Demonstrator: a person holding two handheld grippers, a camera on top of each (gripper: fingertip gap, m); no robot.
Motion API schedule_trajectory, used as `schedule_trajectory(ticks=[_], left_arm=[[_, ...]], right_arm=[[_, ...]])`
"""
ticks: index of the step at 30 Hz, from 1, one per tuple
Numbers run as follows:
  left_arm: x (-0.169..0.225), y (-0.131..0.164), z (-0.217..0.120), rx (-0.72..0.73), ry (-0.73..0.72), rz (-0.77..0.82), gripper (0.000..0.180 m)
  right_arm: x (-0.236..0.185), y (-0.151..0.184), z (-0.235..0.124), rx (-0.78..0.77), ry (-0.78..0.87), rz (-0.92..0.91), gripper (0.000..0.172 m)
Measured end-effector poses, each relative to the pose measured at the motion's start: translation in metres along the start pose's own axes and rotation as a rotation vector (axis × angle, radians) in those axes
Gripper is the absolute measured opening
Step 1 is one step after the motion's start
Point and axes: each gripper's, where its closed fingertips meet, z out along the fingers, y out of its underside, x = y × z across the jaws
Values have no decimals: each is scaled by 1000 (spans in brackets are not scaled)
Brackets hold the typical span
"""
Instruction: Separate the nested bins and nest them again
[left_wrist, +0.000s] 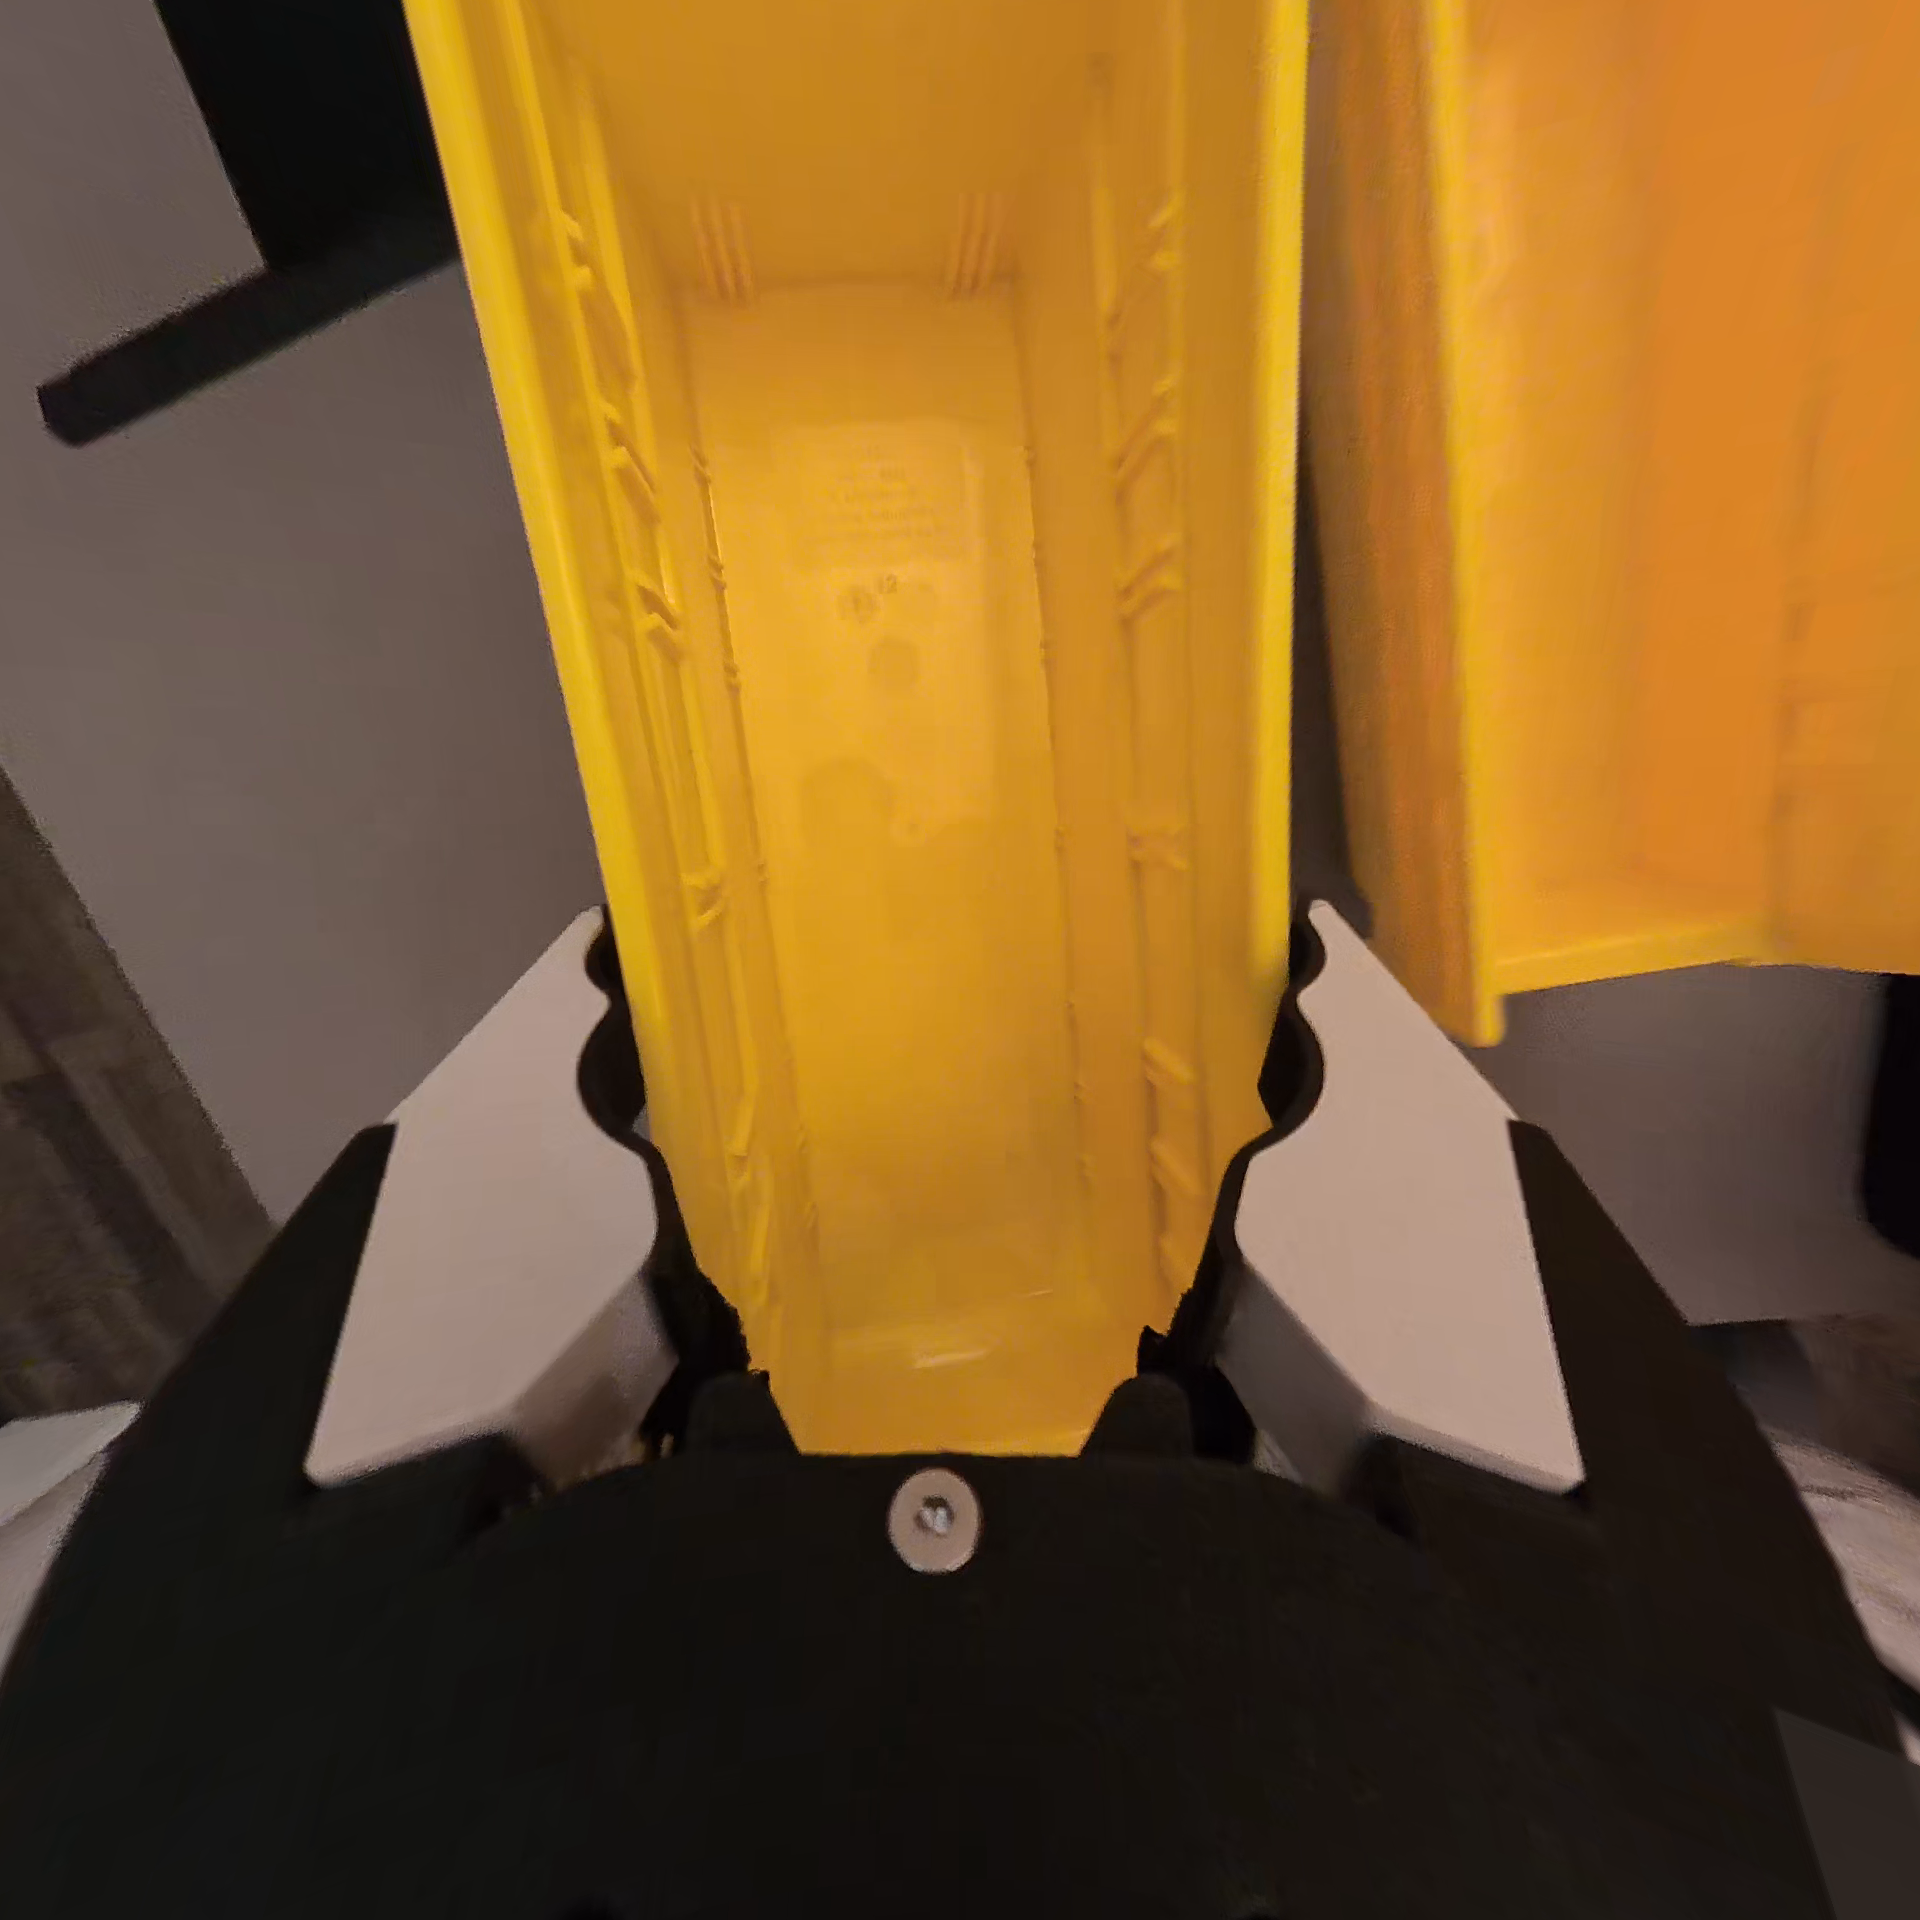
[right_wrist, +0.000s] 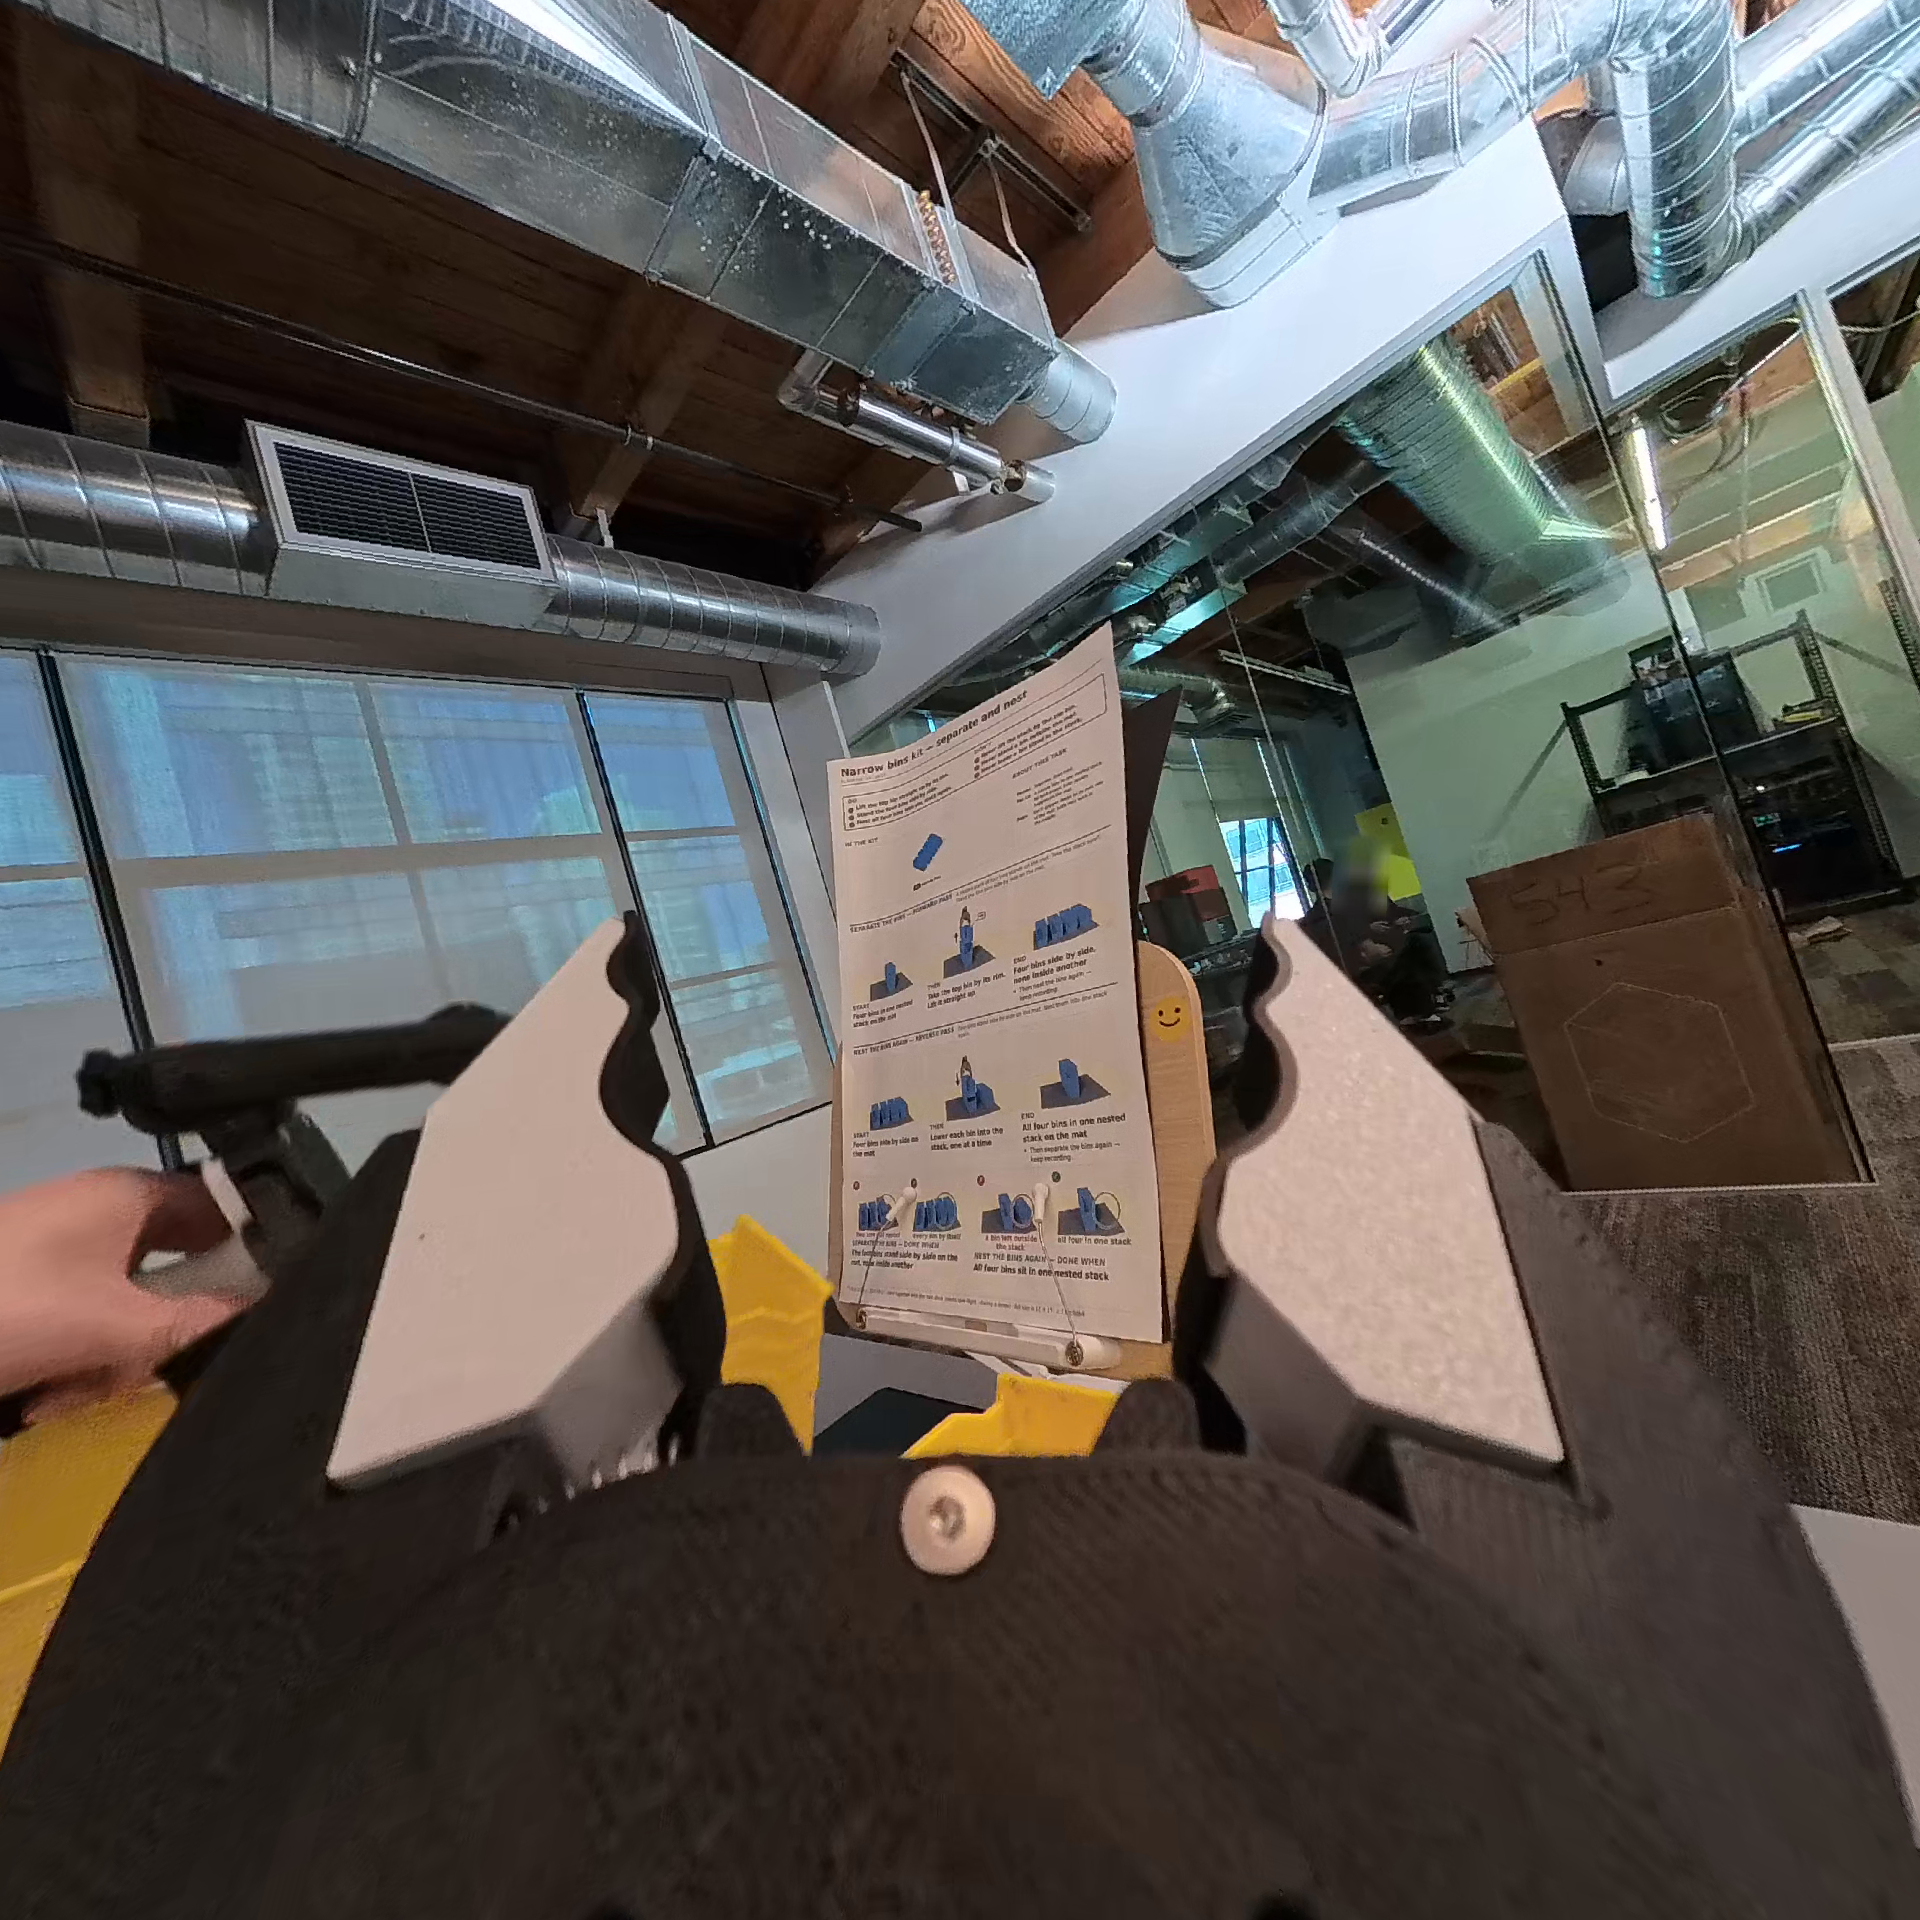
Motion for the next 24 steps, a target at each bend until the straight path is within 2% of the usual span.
schedule_trajectory(ticks=[7, 10, 14, 17, 24], left_arm=[[64, -45, -32, 101, 148, 28, 123], [90, -64, -28, 118, 220, 1, 123], [124, -77, -5, 83, 280, -22, 126], [138, -87, -1, 126, 266, -35, 126], [158, -88, -5, 140, 212, -51, 127]], right_arm=[[-4, 15, 4, -36, -10, 8, 112], [-5, 18, 5, -44, -12, 6, 112], [-2, 17, 4, -41, -3, 0, 112], [1, 17, 3, -39, 4, 8, 112], [1, 24, 5, -58, 3, 25, 112]])
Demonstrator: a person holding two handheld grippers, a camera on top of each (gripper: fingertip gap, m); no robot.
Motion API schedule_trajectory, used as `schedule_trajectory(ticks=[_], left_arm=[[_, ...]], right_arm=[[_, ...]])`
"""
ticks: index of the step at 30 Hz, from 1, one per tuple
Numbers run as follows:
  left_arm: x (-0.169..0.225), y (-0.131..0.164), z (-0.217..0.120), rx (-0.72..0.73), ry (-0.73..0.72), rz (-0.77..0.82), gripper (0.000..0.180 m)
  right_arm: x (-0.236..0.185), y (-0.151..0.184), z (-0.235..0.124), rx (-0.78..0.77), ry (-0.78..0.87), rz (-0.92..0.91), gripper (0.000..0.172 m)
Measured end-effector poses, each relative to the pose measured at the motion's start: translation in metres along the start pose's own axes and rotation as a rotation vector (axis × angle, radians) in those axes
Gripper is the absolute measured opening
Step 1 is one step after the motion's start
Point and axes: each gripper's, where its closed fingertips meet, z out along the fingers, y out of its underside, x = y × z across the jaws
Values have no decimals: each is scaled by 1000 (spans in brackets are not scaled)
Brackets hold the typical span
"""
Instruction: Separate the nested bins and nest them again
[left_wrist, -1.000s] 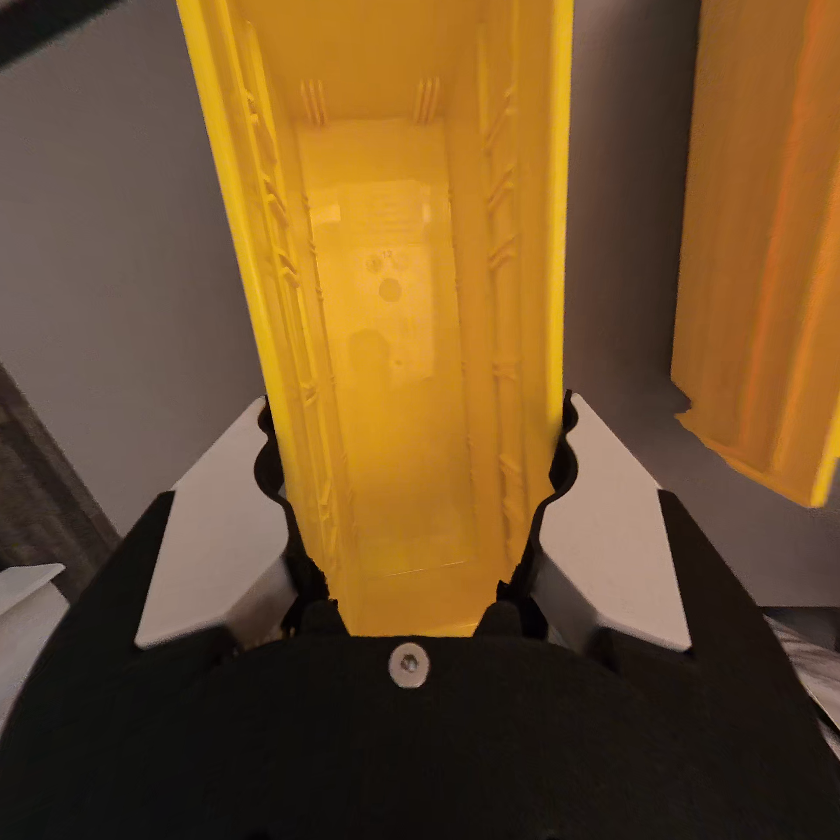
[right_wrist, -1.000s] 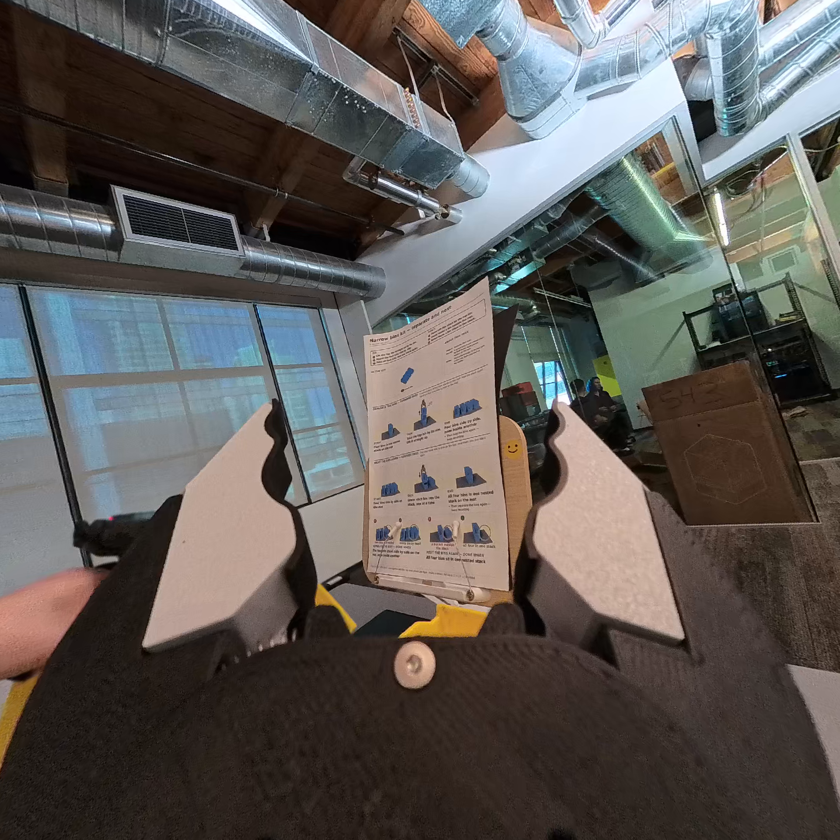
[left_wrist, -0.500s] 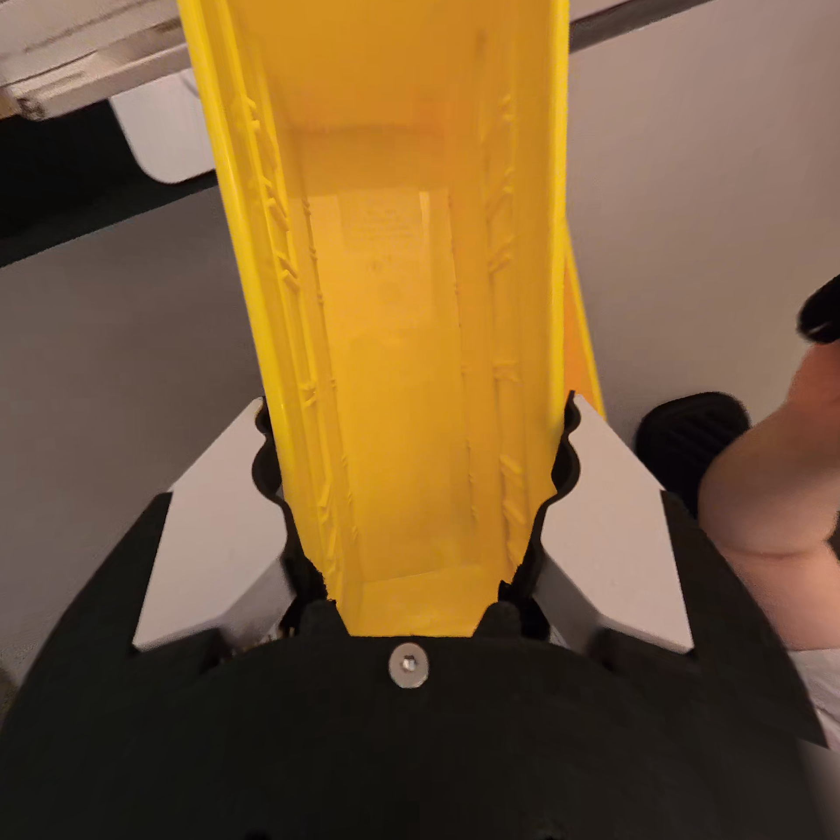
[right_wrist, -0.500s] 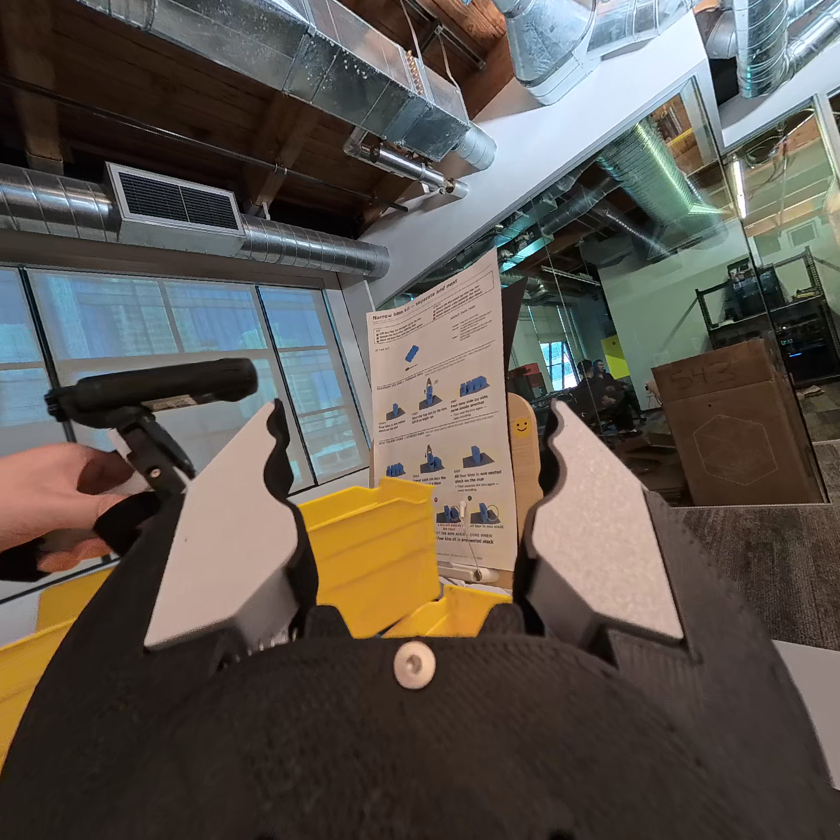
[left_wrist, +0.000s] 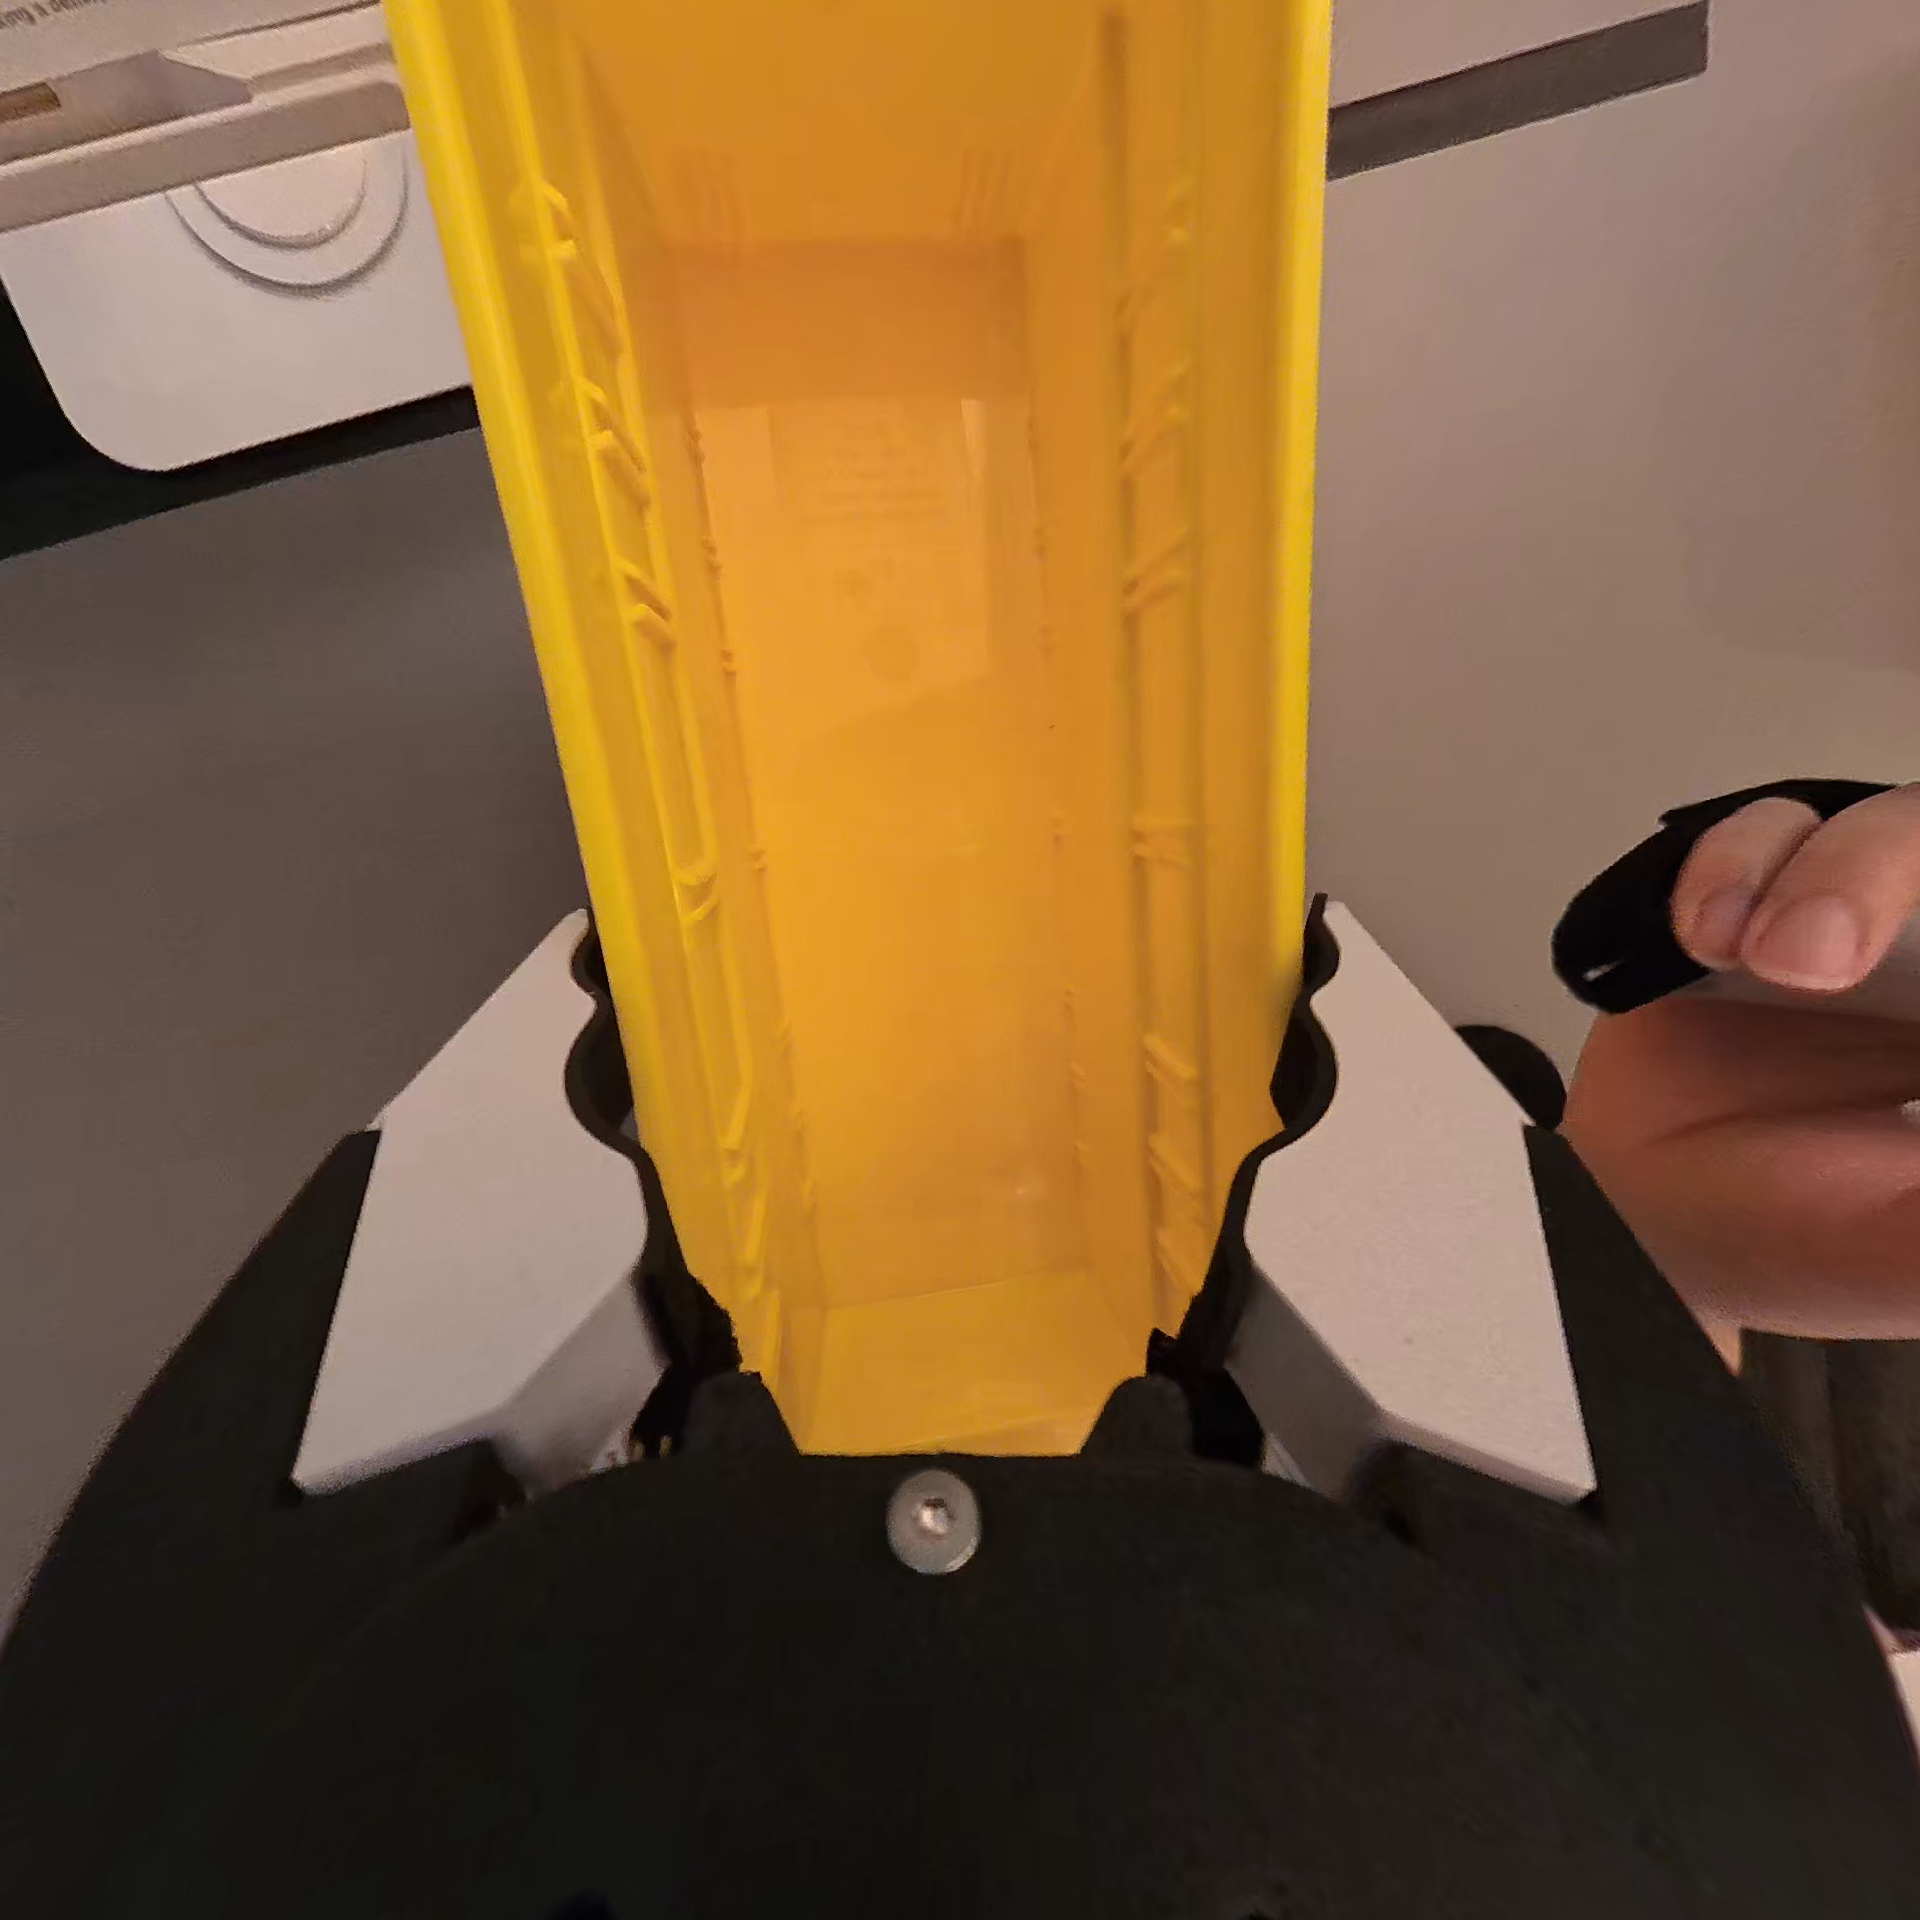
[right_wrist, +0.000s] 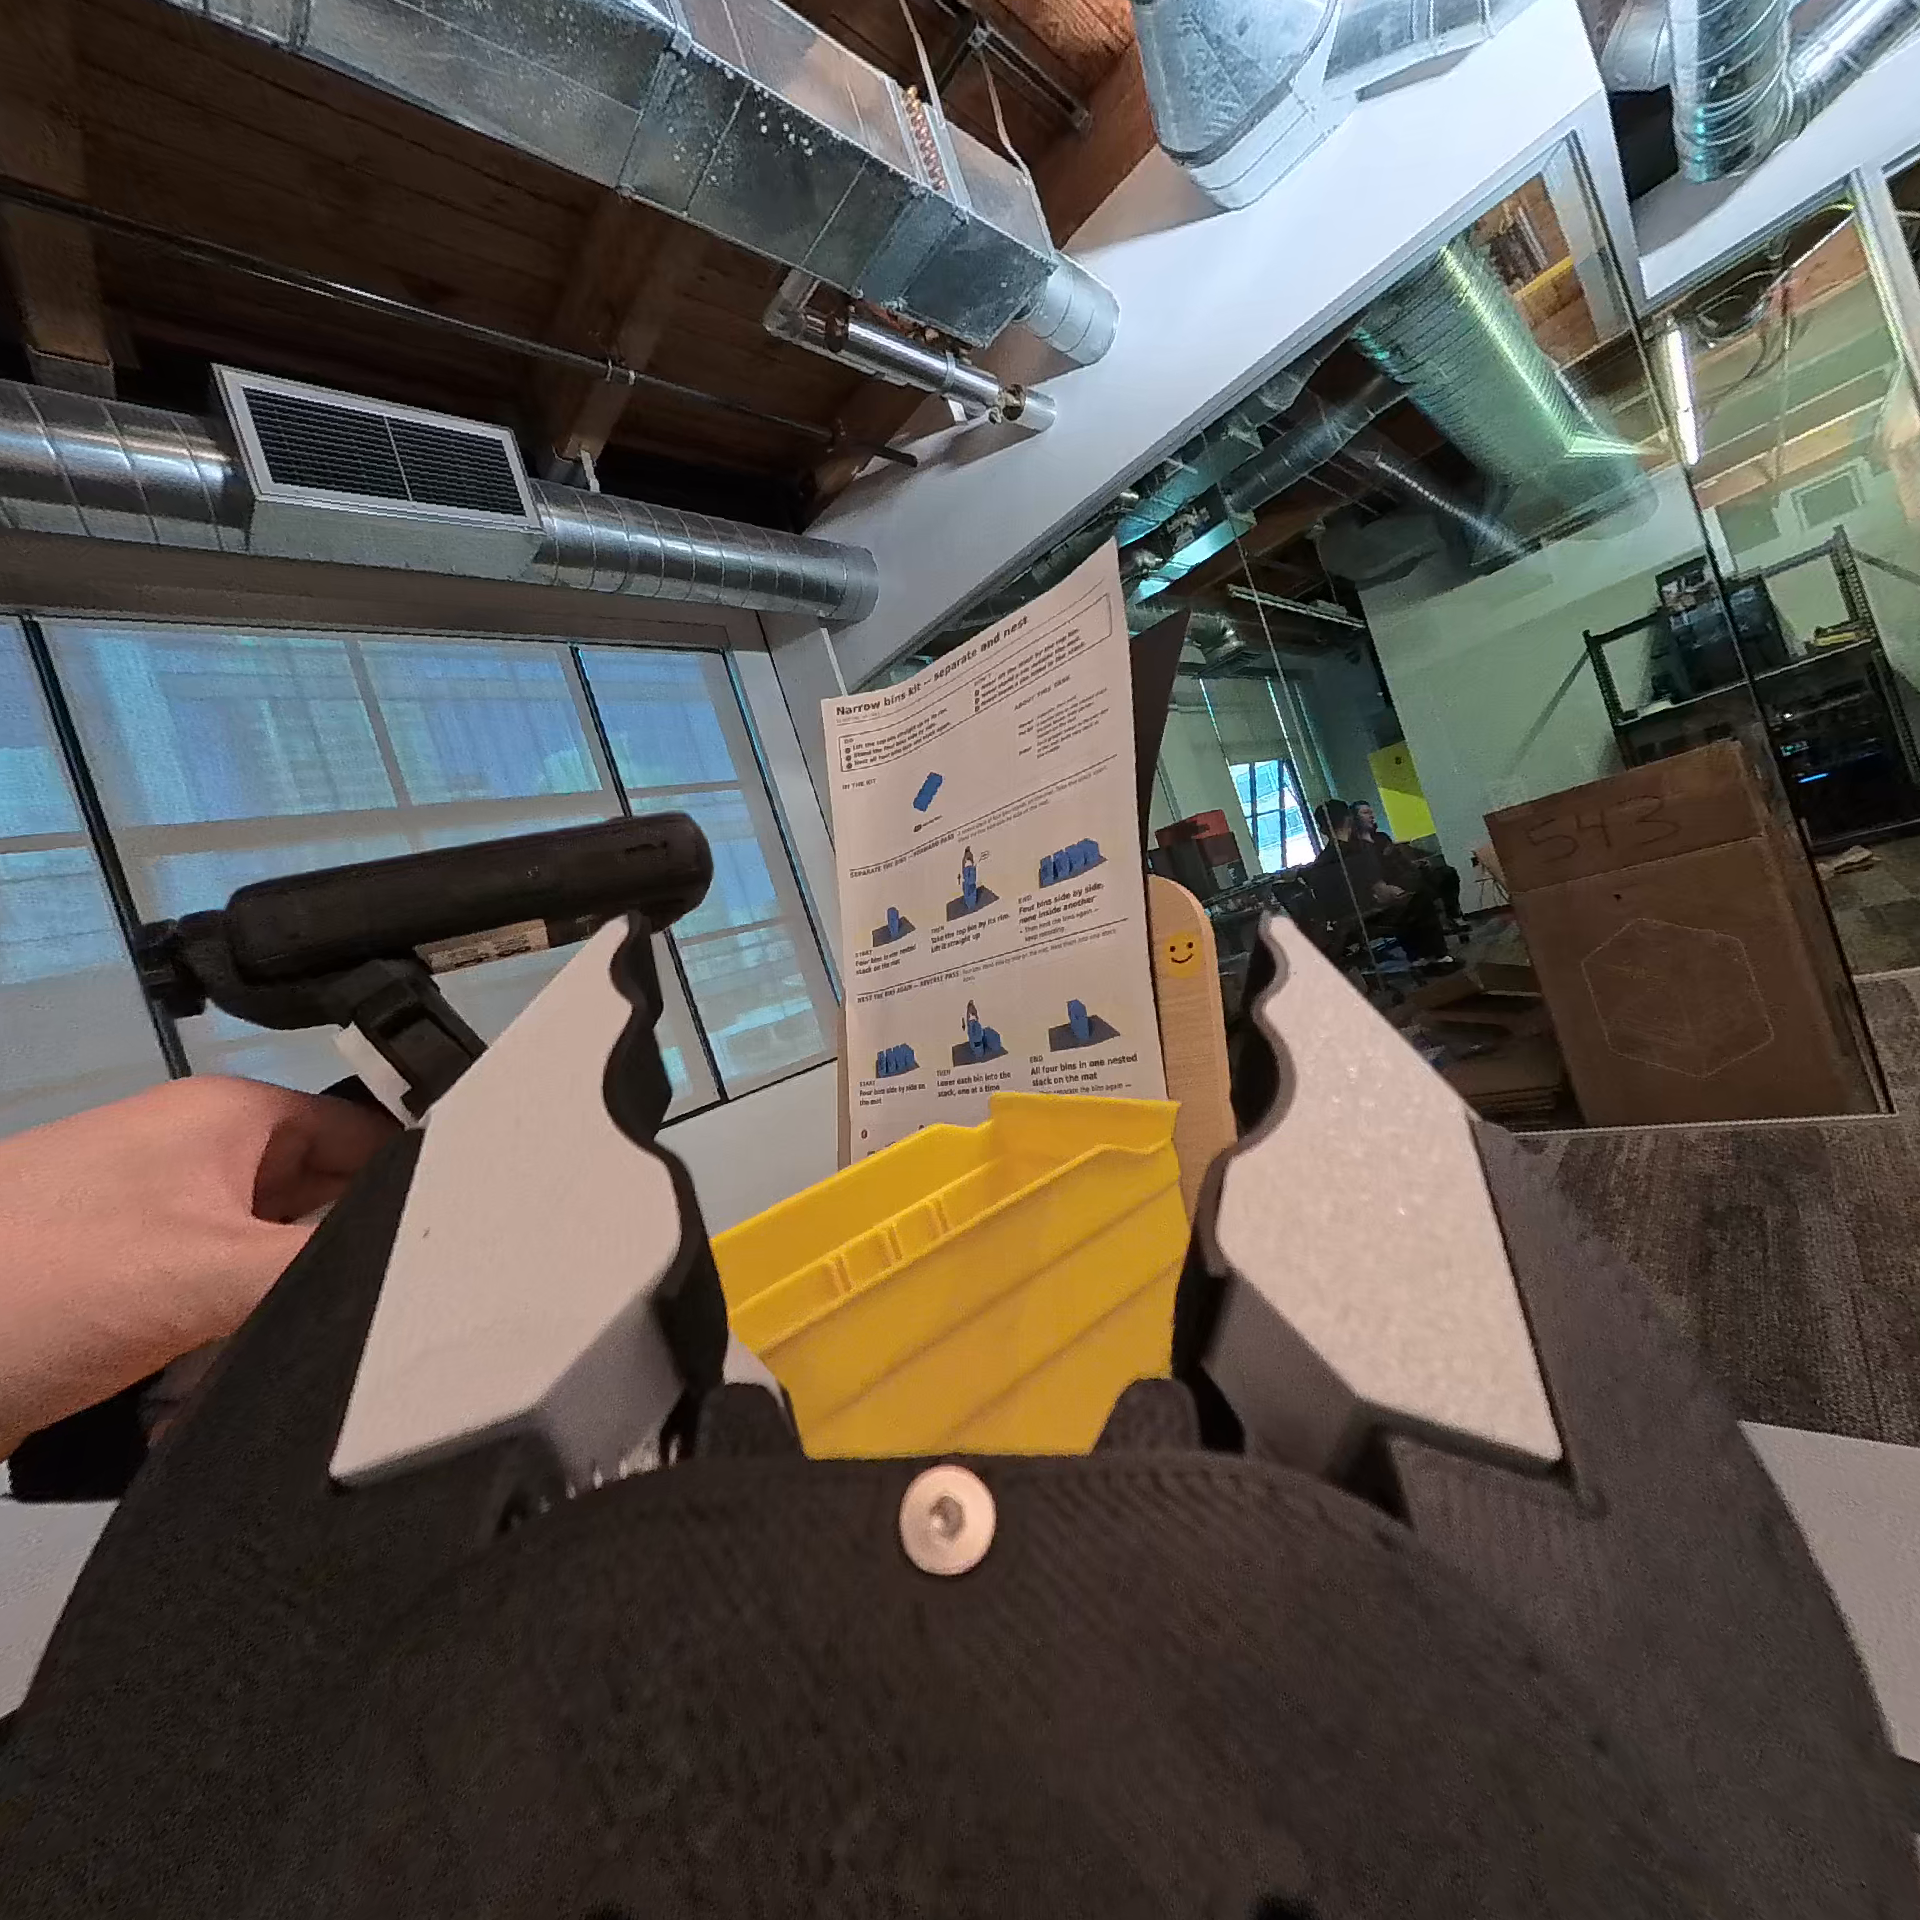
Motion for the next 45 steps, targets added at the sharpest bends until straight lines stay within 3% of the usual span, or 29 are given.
schedule_trajectory(ticks=[11, 20, 31, 45], left_arm=[[-1, 12, 5, 51, -100, -72, 129], [-12, 17, 57, 65, 35, -174, 130], [-15, 9, 56, 112, 66, -154, 123], [-19, -3, 52, 274, 65, -147, 123]], right_arm=[[-4, -2, -1, 2, -8, 8, 112], [-7, -2, -1, 3, -16, 17, 112], [-5, 4, 0, -12, -10, 11, 111], [-6, 12, 3, -32, -13, 1, 111]])
